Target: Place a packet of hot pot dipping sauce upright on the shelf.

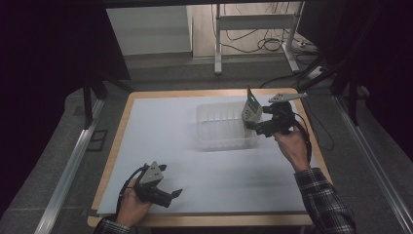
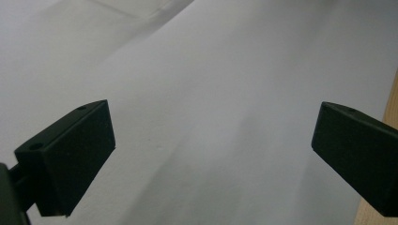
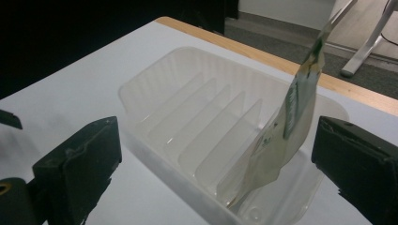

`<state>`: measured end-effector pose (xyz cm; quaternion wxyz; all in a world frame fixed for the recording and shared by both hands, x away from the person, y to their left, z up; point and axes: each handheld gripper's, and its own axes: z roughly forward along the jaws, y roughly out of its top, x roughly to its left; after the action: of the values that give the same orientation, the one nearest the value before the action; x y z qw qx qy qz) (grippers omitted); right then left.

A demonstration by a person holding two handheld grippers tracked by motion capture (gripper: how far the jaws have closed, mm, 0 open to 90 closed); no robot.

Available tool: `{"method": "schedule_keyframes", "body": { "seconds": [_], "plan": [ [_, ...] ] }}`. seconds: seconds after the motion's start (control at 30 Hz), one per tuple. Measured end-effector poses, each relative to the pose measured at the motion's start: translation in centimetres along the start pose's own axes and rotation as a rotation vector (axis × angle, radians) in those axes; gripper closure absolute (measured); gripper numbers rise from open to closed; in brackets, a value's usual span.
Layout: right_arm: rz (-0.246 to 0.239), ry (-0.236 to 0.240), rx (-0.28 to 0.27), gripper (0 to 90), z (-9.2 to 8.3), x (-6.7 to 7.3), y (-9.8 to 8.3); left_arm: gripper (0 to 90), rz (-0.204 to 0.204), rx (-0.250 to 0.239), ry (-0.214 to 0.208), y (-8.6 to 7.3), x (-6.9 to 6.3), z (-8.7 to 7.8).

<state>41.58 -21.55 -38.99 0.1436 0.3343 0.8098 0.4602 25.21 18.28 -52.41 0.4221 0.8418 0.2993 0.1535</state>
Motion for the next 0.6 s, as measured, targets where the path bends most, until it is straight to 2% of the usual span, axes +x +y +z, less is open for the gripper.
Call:
{"method": "schedule_keyframes", "body": {
  "seconds": [0.33, 0.6],
  "plan": [
    [-0.044, 0.005, 0.019, 1.4, -0.9, 1.4, -1.0, 0.0, -0.001, 0.001, 0.000, 0.0, 0.0, 0.0],
    [-0.076, 0.008, 0.042, 0.9, -1.5, 2.5, -2.6, 0.0, -0.001, 0.002, 0.001, 0.0, 0.0, 0.1]
  ]
}}
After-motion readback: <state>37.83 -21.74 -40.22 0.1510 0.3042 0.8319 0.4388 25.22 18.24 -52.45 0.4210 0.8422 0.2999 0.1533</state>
